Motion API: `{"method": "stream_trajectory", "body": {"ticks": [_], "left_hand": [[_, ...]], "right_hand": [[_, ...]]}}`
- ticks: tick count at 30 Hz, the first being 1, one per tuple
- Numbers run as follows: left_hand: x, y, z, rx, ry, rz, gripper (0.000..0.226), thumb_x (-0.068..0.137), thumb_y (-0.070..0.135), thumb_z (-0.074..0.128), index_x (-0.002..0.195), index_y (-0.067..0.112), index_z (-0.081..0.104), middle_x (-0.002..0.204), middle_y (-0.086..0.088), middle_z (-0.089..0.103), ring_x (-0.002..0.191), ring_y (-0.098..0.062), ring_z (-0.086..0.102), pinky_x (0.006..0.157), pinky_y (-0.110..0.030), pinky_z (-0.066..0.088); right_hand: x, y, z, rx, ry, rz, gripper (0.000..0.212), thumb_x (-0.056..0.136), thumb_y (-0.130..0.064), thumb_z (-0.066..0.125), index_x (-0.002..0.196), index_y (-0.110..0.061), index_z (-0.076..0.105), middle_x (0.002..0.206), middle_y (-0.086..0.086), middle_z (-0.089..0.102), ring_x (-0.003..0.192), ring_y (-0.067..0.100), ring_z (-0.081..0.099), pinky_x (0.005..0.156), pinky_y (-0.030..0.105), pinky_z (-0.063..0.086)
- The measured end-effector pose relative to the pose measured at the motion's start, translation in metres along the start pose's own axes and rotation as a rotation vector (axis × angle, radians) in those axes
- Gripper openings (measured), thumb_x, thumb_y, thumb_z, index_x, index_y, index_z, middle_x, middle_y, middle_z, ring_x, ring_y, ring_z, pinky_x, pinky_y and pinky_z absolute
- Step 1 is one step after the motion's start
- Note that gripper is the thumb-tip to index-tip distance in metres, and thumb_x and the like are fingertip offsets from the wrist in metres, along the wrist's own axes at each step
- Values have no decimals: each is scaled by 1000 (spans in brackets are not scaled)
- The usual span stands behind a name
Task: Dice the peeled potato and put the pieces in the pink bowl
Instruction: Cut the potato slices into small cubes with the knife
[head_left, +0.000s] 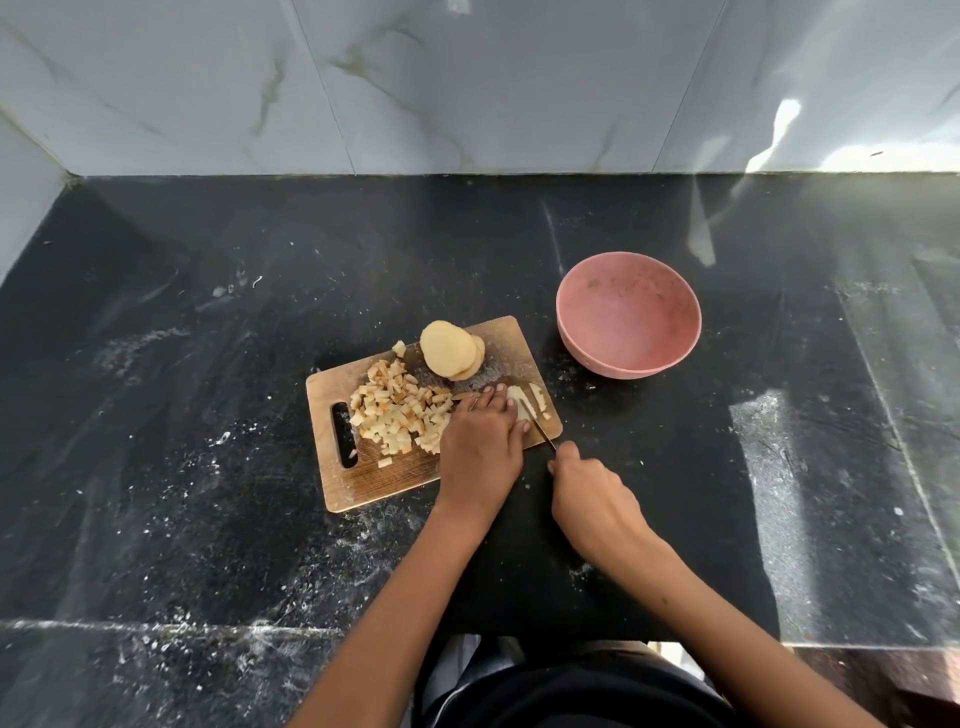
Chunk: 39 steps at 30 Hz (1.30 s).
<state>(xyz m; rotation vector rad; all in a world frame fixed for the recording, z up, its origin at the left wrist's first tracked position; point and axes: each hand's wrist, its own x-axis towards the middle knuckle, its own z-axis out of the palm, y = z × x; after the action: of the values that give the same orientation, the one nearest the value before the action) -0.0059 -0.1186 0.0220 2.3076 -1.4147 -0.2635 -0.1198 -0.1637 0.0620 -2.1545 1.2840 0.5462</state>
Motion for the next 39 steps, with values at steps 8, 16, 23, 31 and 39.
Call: {"method": "stream_trajectory", "body": {"ticks": [8, 16, 23, 31, 39], "left_hand": [[0, -2, 1, -5, -13, -2, 35, 96, 23, 56, 126, 5, 60, 138, -9, 53, 131, -19, 48, 113, -25, 20], [-2, -2, 1, -10, -7, 2, 33, 96, 21, 57, 124, 4, 61, 136, -11, 54, 130, -20, 49, 113, -28, 23], [-2, -1, 2, -9, 14, -4, 33, 97, 22, 56, 124, 4, 61, 138, -10, 53, 131, -19, 48, 115, -30, 21], [-3, -8, -5, 2, -1, 58, 38, 96, 26, 57, 128, 8, 59, 145, -11, 46, 139, -20, 37, 116, -25, 5], [-10, -10, -8, 35, 21, 18, 38, 95, 30, 57, 128, 12, 60, 144, -9, 47, 140, -18, 35, 113, -22, -6]], "right_hand": [[-17, 15, 5, 39, -1, -18, 17, 105, -27, 26, 98, -13, 32, 96, 12, 59, 93, 31, 61, 67, 37, 40], [3, 3, -2, 128, 40, -40, 28, 104, -28, 28, 119, -7, 41, 109, 19, 60, 100, 36, 59, 70, 38, 41], [-13, 17, 10, 67, 33, -22, 19, 105, -27, 27, 104, -12, 38, 94, 12, 58, 92, 31, 59, 67, 37, 40], [-19, 20, 8, 138, 96, -81, 23, 104, -32, 27, 95, -13, 36, 88, 12, 59, 83, 31, 58, 65, 37, 41], [3, -3, -8, 116, 129, -86, 26, 103, -24, 32, 119, -7, 43, 105, 19, 62, 96, 38, 60, 69, 37, 43]]}}
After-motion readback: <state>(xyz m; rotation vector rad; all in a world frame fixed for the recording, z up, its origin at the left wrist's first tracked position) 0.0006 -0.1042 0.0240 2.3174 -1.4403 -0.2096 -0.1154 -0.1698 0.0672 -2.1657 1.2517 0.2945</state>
